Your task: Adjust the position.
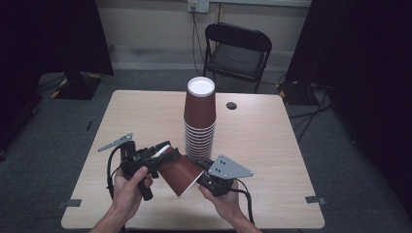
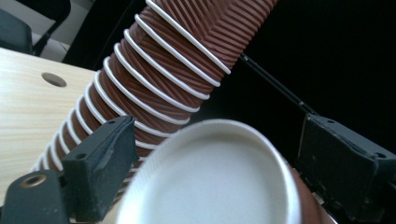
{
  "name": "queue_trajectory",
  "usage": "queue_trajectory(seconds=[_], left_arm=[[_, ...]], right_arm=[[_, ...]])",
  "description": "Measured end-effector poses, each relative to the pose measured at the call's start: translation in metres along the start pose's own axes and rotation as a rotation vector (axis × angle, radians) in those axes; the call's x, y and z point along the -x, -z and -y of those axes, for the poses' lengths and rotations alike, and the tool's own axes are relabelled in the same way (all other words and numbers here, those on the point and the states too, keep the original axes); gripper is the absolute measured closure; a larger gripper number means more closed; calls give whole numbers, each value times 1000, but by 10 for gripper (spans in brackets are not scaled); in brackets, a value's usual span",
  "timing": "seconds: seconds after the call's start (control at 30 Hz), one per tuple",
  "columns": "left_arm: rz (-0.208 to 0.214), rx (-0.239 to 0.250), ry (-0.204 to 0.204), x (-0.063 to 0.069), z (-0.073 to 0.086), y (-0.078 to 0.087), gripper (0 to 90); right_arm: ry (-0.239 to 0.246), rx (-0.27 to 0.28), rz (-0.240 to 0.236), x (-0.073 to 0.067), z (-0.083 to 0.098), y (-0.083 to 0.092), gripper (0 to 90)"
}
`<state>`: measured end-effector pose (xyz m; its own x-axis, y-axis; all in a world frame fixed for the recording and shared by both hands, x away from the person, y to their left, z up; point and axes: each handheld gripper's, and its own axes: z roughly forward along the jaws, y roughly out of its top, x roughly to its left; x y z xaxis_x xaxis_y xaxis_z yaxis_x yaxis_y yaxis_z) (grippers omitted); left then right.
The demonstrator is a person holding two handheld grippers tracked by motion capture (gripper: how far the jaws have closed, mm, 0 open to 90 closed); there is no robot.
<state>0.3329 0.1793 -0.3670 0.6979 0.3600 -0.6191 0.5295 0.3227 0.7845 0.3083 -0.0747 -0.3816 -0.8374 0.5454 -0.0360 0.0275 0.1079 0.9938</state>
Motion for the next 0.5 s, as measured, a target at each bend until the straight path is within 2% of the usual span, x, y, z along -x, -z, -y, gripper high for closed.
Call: queue_trajectory(seconds=[0.1, 0.17, 0.23, 0.3, 0.33, 0.43, 0.5], left_arm=[[-4, -1, -18, 0, 0, 1, 119], [-18, -2, -50, 0, 0, 2, 133], [-28, -30, -79, 0, -1, 2, 153], [-33, -35, -99, 1, -2, 3, 151], [-41, -38, -127, 1, -2, 4, 151], [-47, -56, -166, 1, -1, 6, 150], [-70, -57, -164, 2, 1, 6, 151]], right_arm=[[-14, -30, -11, 3, 2, 4, 861], [-19, -52, -21, 4, 2, 6, 861], [-20, -69, -38, 5, 4, 8, 861], [-23, -78, -43, 7, 7, 10, 861], [-33, -83, -49, 9, 8, 11, 861], [-57, -106, -55, 14, 13, 15, 860], [-70, -126, -52, 15, 14, 18, 860]])
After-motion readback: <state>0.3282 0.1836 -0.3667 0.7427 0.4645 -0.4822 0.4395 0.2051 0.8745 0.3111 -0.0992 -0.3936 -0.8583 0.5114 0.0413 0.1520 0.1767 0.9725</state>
